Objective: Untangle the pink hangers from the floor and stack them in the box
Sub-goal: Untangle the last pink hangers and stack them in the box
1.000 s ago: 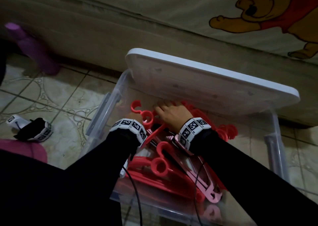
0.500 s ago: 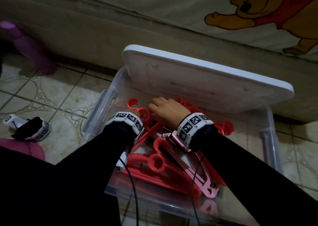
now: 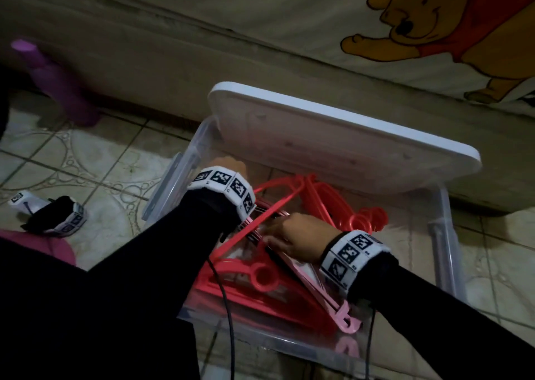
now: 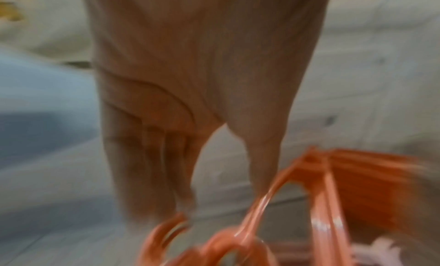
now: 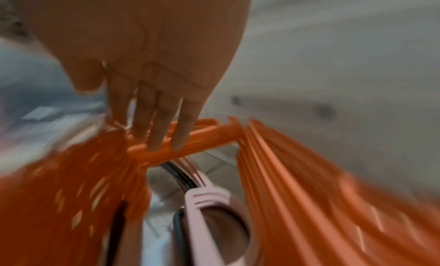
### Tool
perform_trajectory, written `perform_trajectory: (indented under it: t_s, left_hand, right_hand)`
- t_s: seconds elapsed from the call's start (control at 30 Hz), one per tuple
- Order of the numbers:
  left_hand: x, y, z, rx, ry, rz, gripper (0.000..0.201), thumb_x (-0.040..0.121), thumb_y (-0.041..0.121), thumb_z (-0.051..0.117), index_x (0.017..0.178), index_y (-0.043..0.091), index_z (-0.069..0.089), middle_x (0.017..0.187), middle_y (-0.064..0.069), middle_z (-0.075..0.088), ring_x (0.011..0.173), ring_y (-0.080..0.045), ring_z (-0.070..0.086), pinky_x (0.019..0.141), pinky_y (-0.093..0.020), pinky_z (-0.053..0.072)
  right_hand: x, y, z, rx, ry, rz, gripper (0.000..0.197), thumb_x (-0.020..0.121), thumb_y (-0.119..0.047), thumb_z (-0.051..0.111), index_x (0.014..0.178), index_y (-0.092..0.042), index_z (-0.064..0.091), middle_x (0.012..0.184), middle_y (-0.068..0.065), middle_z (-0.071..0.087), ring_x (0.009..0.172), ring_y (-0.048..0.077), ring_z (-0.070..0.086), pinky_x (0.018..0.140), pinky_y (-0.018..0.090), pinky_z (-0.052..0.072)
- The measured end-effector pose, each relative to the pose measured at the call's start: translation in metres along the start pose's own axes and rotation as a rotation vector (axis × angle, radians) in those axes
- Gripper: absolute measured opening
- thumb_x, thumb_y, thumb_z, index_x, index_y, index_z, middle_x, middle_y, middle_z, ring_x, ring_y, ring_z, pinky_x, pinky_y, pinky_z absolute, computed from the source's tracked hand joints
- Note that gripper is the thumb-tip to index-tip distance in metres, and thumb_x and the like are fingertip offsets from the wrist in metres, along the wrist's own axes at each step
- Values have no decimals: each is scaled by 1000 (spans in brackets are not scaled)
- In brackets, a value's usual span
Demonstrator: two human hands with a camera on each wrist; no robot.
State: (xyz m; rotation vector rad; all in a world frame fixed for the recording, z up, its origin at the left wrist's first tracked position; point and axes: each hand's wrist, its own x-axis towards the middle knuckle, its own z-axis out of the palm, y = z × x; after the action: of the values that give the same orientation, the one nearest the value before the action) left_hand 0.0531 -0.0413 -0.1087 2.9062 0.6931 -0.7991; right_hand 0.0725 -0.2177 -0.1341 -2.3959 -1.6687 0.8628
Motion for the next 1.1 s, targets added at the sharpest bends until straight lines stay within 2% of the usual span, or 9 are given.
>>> perform_trajectory:
  t_s: [0.07,0.13,0.17,0.27,0.33,0.53,0.73,0.97,1.1]
  left_hand:
    - [4,15,-3,14,90,33,37,88,42,63,103,9,65,118,-15,62,102,-29,60,78,-37,46]
    - [5,32,5,35,137,95,67,80,59,64,121,8,54,126,-14,53,115,-29,52,88,-38,43]
    - [6,39,12,39,171,135,76,76,63,65,124,7,49,127,-14,51,117,-29,50,91,-39,41]
    - [11,50,42,57,208,182,78,70,62,70,121,8,46,123,-11,53,114,-29,50,92,-41,39]
    - [16,52,54,69,209,207,72,73,56,71,122,9,45,123,-10,54,114,-29,50,95,-42,38]
    - [26,47,62,54,158,265,70,76,44,73,126,8,41,125,-11,54,115,-30,53,91,-40,43]
    - [31,42,56,-18,195,252,62,81,39,70,125,7,42,120,-13,58,110,-33,57,83,-41,46]
    - [37,45,63,-111,148,265,74,76,40,73,131,6,37,124,-14,53,112,-35,55,86,-42,46]
    - [42,44,61,-200,114,240,64,77,48,71,122,7,52,118,-15,58,105,-35,59,87,-42,50]
  right_hand:
    - [-3,10,-4,96,187,107,29,96,-41,43,103,-20,62,105,5,67,96,27,61,77,38,49]
    - [-7,28,-9,42,406,302,25,91,-40,50,91,-16,54,97,7,64,92,29,59,73,36,46]
    - [-11,38,-10,-8,467,413,27,87,-41,55,94,-15,52,100,9,61,95,30,57,75,37,45]
    - [-20,61,-6,-104,365,700,62,76,-53,65,117,-10,47,122,14,52,111,34,51,89,41,42]
    - [-22,69,5,-79,280,785,86,69,-61,69,129,-8,39,131,14,46,119,33,48,93,42,40]
    - [-11,76,31,-49,263,840,96,64,-57,75,133,-6,33,120,12,58,110,31,57,89,42,42]
    - [-15,84,50,-118,386,863,75,83,-47,56,135,0,31,115,12,63,107,29,60,91,41,40]
    - [-16,82,41,-69,321,843,97,68,-64,64,134,-1,31,121,14,56,110,32,56,95,44,37]
    - [-16,73,28,-65,373,824,99,65,-71,63,133,-5,35,123,14,55,111,34,55,95,44,37]
